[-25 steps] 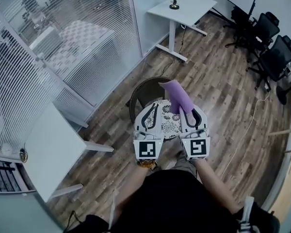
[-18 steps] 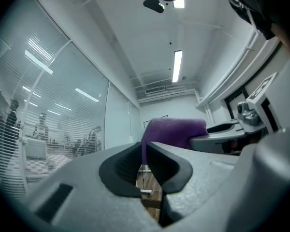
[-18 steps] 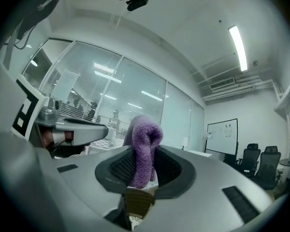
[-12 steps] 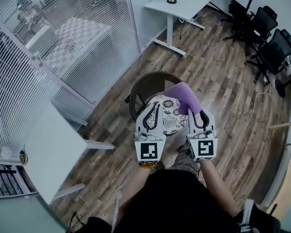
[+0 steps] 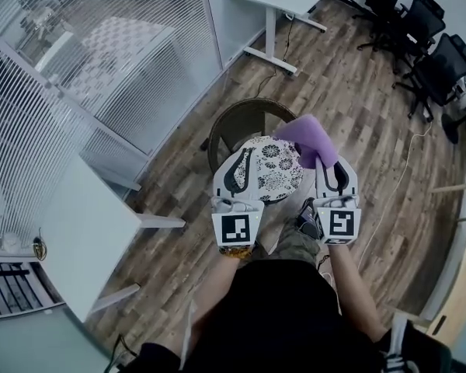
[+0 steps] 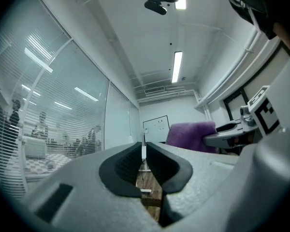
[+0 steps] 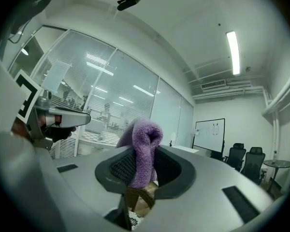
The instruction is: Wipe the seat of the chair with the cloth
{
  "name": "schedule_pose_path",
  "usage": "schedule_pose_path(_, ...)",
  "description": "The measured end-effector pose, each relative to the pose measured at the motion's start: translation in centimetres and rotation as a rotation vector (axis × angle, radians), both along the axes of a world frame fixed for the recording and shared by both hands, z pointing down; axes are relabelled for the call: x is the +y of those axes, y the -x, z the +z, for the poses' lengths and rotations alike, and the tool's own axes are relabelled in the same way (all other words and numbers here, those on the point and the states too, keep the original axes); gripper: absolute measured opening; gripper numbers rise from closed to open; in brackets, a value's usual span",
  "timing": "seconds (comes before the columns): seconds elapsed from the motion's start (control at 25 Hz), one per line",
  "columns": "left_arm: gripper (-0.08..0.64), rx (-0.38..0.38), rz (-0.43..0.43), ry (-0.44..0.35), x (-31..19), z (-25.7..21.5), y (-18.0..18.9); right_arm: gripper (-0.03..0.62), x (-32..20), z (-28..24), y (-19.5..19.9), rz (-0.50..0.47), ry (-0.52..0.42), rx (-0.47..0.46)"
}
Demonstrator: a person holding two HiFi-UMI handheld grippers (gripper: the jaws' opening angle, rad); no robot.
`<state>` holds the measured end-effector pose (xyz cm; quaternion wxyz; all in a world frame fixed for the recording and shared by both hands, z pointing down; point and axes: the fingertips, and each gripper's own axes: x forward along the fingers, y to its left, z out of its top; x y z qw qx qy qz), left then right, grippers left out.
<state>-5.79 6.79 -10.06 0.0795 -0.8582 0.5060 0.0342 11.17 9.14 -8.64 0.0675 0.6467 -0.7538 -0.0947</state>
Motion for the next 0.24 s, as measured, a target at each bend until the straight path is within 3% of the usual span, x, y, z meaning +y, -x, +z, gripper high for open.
schedule_pose_path(0.24, 0.023, 0.000, -0.012, 0.003, -0.35, 0.50, 0.90, 0.089, -0.94, 0.18, -0.84, 0.021, -0.012, 0.052)
